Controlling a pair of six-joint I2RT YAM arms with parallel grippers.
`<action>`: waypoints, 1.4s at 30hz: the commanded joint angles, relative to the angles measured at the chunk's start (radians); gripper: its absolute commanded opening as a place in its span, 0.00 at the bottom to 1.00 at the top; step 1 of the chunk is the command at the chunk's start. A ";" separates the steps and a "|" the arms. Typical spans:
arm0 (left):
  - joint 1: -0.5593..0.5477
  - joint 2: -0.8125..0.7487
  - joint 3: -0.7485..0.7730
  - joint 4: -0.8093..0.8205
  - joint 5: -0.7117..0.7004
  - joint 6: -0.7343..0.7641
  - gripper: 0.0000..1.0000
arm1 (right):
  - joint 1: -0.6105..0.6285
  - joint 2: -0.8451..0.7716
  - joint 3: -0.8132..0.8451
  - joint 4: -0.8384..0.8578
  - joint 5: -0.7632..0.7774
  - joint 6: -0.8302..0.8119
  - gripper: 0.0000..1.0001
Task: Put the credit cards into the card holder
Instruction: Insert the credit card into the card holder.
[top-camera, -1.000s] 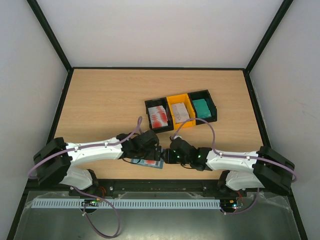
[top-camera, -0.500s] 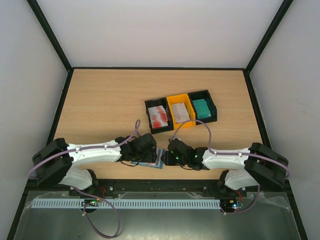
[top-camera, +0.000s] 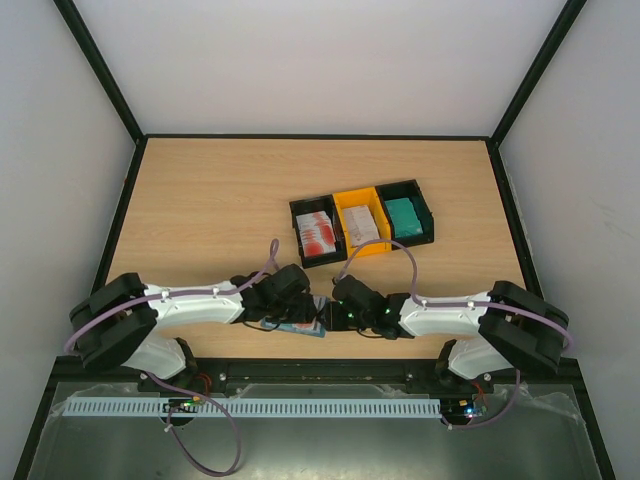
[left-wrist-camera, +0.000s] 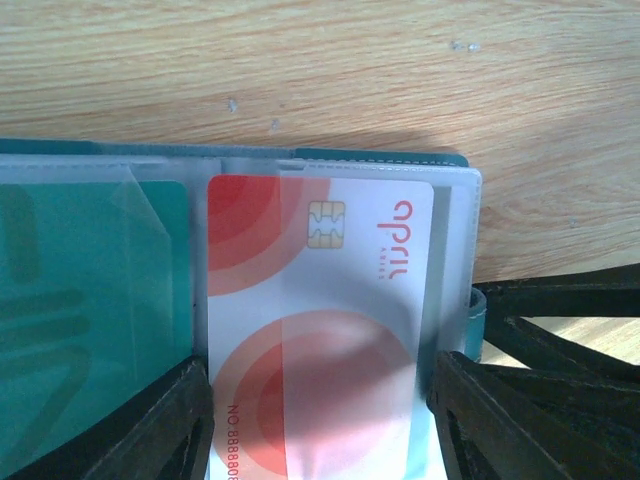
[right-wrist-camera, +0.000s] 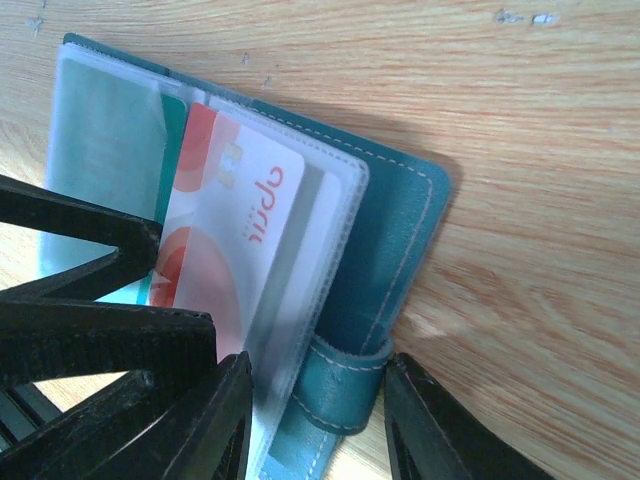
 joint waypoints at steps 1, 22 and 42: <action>0.010 0.011 -0.053 0.089 0.083 0.004 0.61 | 0.009 0.039 0.006 0.028 -0.036 -0.015 0.38; 0.134 -0.300 -0.089 0.010 0.080 0.031 0.80 | 0.009 -0.087 0.128 -0.278 0.197 -0.033 0.38; 0.301 -0.473 -0.299 0.046 0.151 -0.016 0.65 | 0.081 0.258 0.360 -0.219 -0.007 -0.118 0.15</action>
